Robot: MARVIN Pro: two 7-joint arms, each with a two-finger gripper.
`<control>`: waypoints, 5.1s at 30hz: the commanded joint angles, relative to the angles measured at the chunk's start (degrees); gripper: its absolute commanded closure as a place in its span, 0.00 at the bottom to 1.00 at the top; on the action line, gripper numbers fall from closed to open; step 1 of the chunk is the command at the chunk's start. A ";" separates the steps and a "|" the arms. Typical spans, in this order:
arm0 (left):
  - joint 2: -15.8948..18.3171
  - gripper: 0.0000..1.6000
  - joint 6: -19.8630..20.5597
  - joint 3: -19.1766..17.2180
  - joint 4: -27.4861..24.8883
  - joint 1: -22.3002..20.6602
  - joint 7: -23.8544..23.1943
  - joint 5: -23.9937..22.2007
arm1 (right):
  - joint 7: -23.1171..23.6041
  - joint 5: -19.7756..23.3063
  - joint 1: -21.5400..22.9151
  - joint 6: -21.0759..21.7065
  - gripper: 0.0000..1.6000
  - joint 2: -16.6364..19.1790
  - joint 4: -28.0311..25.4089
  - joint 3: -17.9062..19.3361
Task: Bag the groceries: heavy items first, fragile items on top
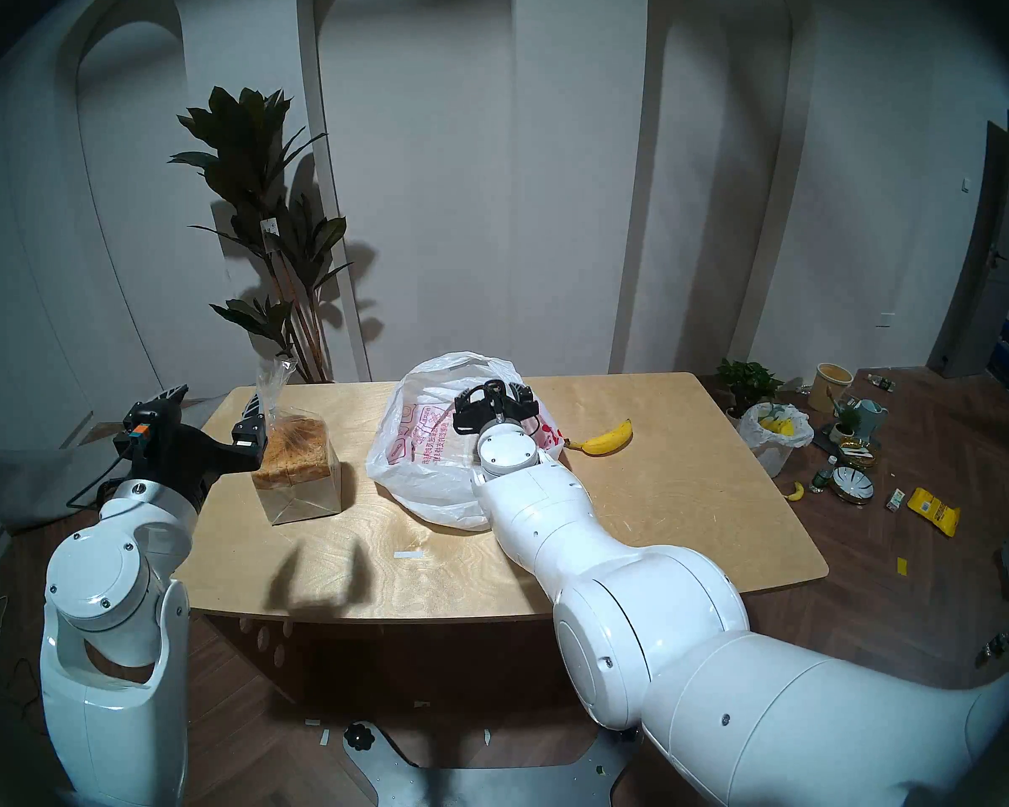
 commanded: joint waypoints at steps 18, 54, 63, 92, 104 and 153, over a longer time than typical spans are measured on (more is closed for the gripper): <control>0.09 0.00 -0.20 0.11 -0.76 -0.29 0.06 -0.38 | -6.59 3.31 -10.43 -15.60 0.00 11.37 -17.84 9.91; 0.49 0.00 -0.26 0.10 -0.16 -0.45 0.29 -0.73 | -1.01 -1.90 -31.54 -24.17 0.00 23.44 -40.18 10.30; 0.59 0.00 -0.27 0.12 -0.19 -0.45 0.36 -0.84 | -0.98 1.65 -34.29 -22.66 0.00 23.50 -46.58 12.57; 1.37 0.00 -0.20 -1.55 5.15 -6.69 -0.15 -4.47 | 2.28 16.15 -40.85 2.23 0.00 21.03 -65.30 13.96; 4.76 0.00 -0.27 -1.71 11.54 -14.12 -2.27 -6.70 | 3.55 20.01 -43.66 12.59 0.00 21.41 -72.24 14.86; 10.61 1.00 -7.19 -0.09 48.98 -36.85 -10.59 -19.25 | 3.59 36.91 -47.96 63.07 0.00 23.87 -93.46 22.94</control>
